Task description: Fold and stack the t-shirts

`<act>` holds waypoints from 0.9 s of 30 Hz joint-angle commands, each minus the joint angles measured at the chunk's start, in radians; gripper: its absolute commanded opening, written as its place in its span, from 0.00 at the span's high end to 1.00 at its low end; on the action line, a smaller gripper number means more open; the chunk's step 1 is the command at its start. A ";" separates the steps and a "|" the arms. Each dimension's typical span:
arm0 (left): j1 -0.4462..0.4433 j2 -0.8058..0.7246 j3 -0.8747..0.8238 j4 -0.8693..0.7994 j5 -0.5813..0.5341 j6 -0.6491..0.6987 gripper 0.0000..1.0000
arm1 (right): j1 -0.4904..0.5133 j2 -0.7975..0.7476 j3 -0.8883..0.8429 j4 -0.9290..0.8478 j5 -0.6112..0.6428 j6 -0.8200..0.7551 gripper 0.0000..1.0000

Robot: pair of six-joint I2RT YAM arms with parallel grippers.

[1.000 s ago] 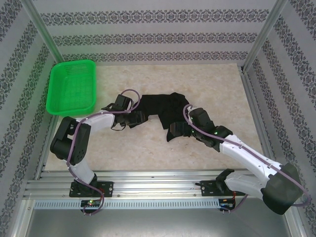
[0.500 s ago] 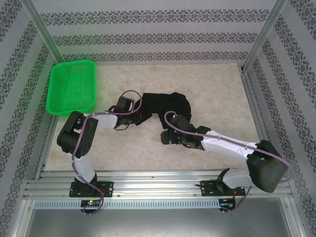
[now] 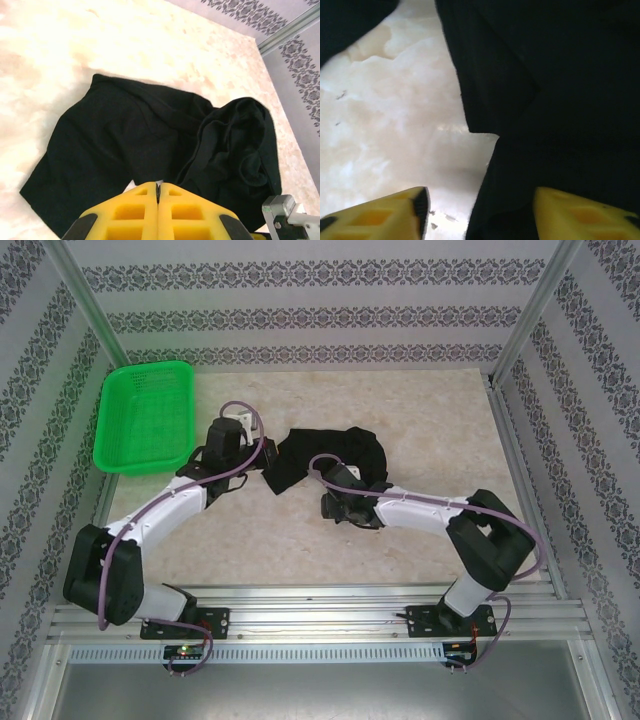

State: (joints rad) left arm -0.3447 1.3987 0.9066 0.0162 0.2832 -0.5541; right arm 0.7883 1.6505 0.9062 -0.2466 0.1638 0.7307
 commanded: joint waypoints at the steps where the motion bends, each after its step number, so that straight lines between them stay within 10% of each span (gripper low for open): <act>1: 0.006 0.046 -0.046 -0.033 0.001 -0.005 0.97 | 0.007 0.022 0.017 -0.031 0.065 0.015 0.64; 5: 0.001 0.081 -0.074 0.002 -0.002 -0.015 0.89 | -0.001 -0.050 -0.010 -0.050 0.129 0.006 1.00; 12: -0.066 0.138 -0.066 -0.016 -0.114 0.024 0.52 | -0.010 -0.333 -0.099 -0.088 0.153 -0.039 1.00; 27: -0.083 0.326 -0.028 0.022 -0.144 -0.020 0.42 | -0.239 -0.778 -0.246 -0.280 0.003 -0.115 1.00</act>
State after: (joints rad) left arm -0.4145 1.7107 0.8391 0.0406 0.1707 -0.5625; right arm 0.5694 0.8944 0.6849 -0.4747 0.2119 0.6472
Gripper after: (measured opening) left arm 0.579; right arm 0.064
